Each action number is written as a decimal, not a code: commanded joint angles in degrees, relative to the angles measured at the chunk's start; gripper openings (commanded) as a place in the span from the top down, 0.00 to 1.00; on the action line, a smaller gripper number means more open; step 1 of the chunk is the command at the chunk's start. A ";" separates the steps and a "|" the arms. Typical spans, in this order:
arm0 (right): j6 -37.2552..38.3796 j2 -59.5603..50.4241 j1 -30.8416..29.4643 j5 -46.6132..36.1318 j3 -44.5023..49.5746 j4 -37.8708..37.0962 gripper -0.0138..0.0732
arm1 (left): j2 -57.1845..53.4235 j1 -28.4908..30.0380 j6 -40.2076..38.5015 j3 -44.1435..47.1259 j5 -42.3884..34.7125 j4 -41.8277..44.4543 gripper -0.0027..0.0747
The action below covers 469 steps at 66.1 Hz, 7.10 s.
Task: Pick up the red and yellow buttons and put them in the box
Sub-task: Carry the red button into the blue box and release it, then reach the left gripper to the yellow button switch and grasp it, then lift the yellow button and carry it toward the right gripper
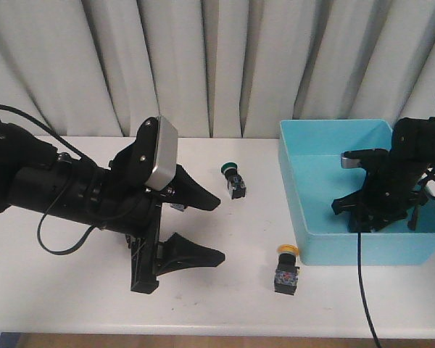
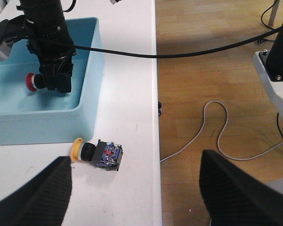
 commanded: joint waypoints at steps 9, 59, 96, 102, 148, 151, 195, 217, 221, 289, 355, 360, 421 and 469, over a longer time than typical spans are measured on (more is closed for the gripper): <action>0.17 -3.29 -0.17 -0.59 -1.72 -0.37 0.31 | -2.05 -0.09 -0.33 -1.53 0.64 -3.38 0.27; 0.28 -42.67 7.32 3.87 9.48 8.17 0.40 | -2.05 -0.09 -0.33 -1.53 0.53 -3.36 0.27; 5.83 -75.65 11.90 -10.21 41.97 2.79 0.40 | -2.05 -0.09 -0.33 -1.53 0.53 -3.37 0.27; 5.53 -77.60 11.90 -10.88 43.47 2.79 0.40 | -2.05 -0.09 -0.72 -1.53 -0.07 -2.50 0.27; 5.26 -77.60 11.90 -10.35 43.42 3.21 0.40 | 4.30 0.02 -77.91 -8.65 -31.42 52.13 0.27; 5.26 -77.60 11.90 -10.35 43.42 3.35 0.40 | 6.45 0.02 -80.63 -11.51 -30.46 54.52 0.27; 5.26 -77.60 11.90 -10.30 43.42 3.50 0.40 | 38.84 0.02 -90.90 -49.53 -10.36 67.71 0.27; 5.26 -77.60 11.90 -10.35 43.42 3.50 0.40 | 44.88 -0.04 -93.54 -54.81 -9.36 67.55 0.27; 5.26 -77.60 11.90 -10.35 43.42 3.50 0.40 | 45.07 -0.08 -93.54 -54.81 -9.43 67.55 0.28; 5.12 -77.60 11.90 -10.23 43.42 3.50 0.40 | 38.81 -0.08 -93.54 -54.81 -4.79 67.60 0.70; 5.12 -77.60 11.90 -10.30 43.42 3.50 0.40 | -10.04 -0.15 -95.20 4.08 -27.47 66.64 0.70; 5.12 -77.60 11.90 -10.36 43.42 3.50 0.40 | -10.04 -0.15 -95.25 5.45 -28.78 66.45 0.70; 5.12 -77.60 11.90 -9.98 43.42 3.50 0.40 | -5.17 -2.46 -50.56 1.15 -18.18 8.54 0.70; -7.22 -77.32 11.90 -6.28 43.42 4.98 0.30 | -0.64 -0.46 -30.90 1.16 -0.74 -19.05 0.70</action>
